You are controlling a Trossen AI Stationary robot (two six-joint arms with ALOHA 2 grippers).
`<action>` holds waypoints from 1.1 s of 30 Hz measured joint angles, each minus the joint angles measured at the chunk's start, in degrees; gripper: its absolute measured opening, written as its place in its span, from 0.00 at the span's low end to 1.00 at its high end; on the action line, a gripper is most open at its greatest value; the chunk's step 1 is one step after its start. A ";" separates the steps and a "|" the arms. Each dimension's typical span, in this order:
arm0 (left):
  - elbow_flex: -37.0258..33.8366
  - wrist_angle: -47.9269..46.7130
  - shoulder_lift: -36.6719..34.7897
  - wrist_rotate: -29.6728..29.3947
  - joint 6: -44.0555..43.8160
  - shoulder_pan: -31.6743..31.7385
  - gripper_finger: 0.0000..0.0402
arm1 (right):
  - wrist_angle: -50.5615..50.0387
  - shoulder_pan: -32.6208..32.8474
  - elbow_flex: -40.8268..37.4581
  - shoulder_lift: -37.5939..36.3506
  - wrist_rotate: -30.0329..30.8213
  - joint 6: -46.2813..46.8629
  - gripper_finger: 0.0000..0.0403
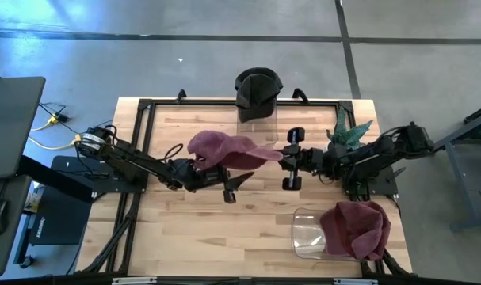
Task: Pick & Place hat
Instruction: Put the red cap into the bottom transparent bin
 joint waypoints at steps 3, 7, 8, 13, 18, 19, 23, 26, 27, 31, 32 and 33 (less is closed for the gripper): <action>0.00 -0.66 0.00 -0.55 -0.49 -0.02 0.50 | 0.27 0.55 0.00 1.04 0.50 -0.31 0.02; 0.00 -3.32 -0.04 -2.27 -0.55 -0.02 0.29 | 0.15 1.29 -0.01 1.59 0.91 -1.12 0.03; -0.02 -4.52 -0.04 -3.19 -0.59 -0.02 0.23 | 0.04 1.49 -0.16 1.63 0.98 -1.20 0.04; 0.07 -12.82 -3.29 -7.69 -0.19 -0.80 0.04 | -1.48 1.61 -2.40 1.66 3.78 -1.19 0.15; 6.06 -41.22 -8.05 -12.56 -6.06 -0.67 0.01 | -11.52 2.11 -5.08 0.97 17.19 -3.59 0.30; 8.48 -48.71 -8.80 -12.86 -8.90 -0.62 0.01 | -14.90 2.57 -5.15 0.36 20.84 -3.87 0.33; 19.56 -83.04 -8.89 -12.09 -25.57 1.18 0.01 | -27.73 5.08 -4.79 -2.18 33.81 -5.89 0.44; 25.30 -99.40 -7.01 -10.42 -37.74 3.53 0.01 | -33.91 6.44 -2.58 -4.95 38.06 -6.99 0.48; 25.80 -101.60 -6.18 -10.43 -39.83 4.19 0.01 | -36.89 6.82 -1.84 -5.96 38.50 -6.99 0.48; 25.34 -105.29 -4.17 -8.89 -42.90 6.60 0.01 | -55.96 8.70 1.35 -8.19 38.91 -1.37 0.49; 25.64 -104.59 -3.84 -8.07 -43.03 7.39 0.01 | -60.67 9.17 1.88 -8.39 38.93 1.25 0.49; 25.70 -104.32 -3.73 -6.98 -43.04 8.10 0.01 | -63.80 9.66 2.33 -8.40 38.79 4.07 0.49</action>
